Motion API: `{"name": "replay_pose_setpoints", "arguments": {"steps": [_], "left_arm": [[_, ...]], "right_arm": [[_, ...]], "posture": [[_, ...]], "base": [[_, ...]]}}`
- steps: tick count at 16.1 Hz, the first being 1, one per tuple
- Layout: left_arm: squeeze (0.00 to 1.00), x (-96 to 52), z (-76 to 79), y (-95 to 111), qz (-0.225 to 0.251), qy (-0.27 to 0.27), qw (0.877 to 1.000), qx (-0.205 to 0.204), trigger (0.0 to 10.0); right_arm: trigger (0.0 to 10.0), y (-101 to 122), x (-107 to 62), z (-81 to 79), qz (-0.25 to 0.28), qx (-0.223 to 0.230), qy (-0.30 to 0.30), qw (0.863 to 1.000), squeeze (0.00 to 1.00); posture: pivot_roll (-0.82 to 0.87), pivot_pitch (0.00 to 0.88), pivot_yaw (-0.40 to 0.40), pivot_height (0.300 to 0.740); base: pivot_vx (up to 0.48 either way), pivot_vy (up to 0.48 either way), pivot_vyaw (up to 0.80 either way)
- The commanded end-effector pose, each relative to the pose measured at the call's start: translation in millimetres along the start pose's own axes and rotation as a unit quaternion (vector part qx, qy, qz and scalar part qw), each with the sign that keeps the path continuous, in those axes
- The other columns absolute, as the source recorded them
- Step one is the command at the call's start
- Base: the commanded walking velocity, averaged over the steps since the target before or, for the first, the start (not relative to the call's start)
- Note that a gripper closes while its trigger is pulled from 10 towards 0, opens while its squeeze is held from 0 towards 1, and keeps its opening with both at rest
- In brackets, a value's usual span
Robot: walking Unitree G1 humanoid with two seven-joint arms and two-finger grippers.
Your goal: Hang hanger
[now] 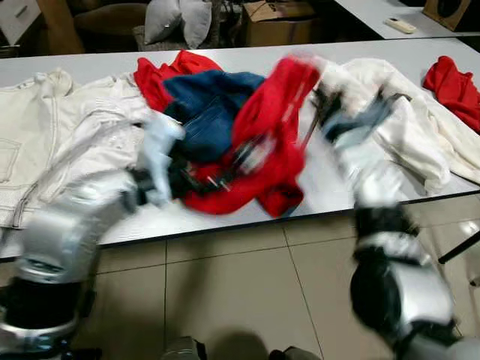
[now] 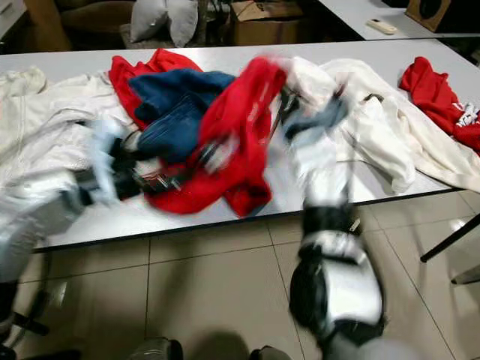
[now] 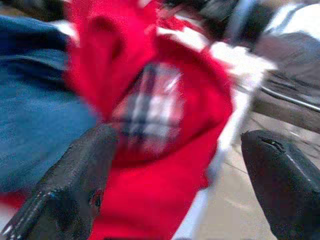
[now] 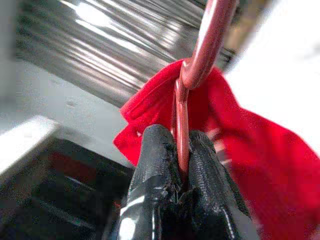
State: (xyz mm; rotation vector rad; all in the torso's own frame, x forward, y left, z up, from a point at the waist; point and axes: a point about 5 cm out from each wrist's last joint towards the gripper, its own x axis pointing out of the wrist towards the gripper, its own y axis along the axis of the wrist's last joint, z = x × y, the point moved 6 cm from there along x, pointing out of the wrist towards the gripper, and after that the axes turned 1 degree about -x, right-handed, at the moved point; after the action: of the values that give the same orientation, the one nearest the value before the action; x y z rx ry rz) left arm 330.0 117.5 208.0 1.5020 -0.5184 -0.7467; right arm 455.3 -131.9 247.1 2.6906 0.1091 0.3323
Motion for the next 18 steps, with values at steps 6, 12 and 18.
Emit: {"name": "replay_pose_setpoints", "arguments": {"steps": [6, 12, 18], "left_arm": [[0.00, -11.9, -67.9, -30.3, -0.040, 0.220, 0.975, 0.002, 10.0], [0.00, -15.4, -89.3, -3.4, 0.031, 0.284, 0.958, 0.014, 10.0], [0.00, -36.6, -78.6, -15.5, 0.005, 0.294, 0.955, 0.020, 10.0]], "right_arm": [[10.0, 69.6, -6.1, -149.3, 0.071, 0.017, 0.263, 0.962, 0.00], [10.0, 108.6, -63.2, -259.3, 0.078, -0.012, 0.453, 0.888, 0.00], [10.0, 75.6, -65.3, -197.2, 0.005, -0.184, 0.319, 0.930, 0.00]], "posture": [[0.05, 0.050, -0.034, 0.740], [0.04, 0.040, -0.028, 0.740], [0.04, 0.047, -0.021, 0.740]], "base": [[0.000, 0.000, 0.00], [0.000, 0.000, 0.00], [0.000, 0.000, 0.00]]}}
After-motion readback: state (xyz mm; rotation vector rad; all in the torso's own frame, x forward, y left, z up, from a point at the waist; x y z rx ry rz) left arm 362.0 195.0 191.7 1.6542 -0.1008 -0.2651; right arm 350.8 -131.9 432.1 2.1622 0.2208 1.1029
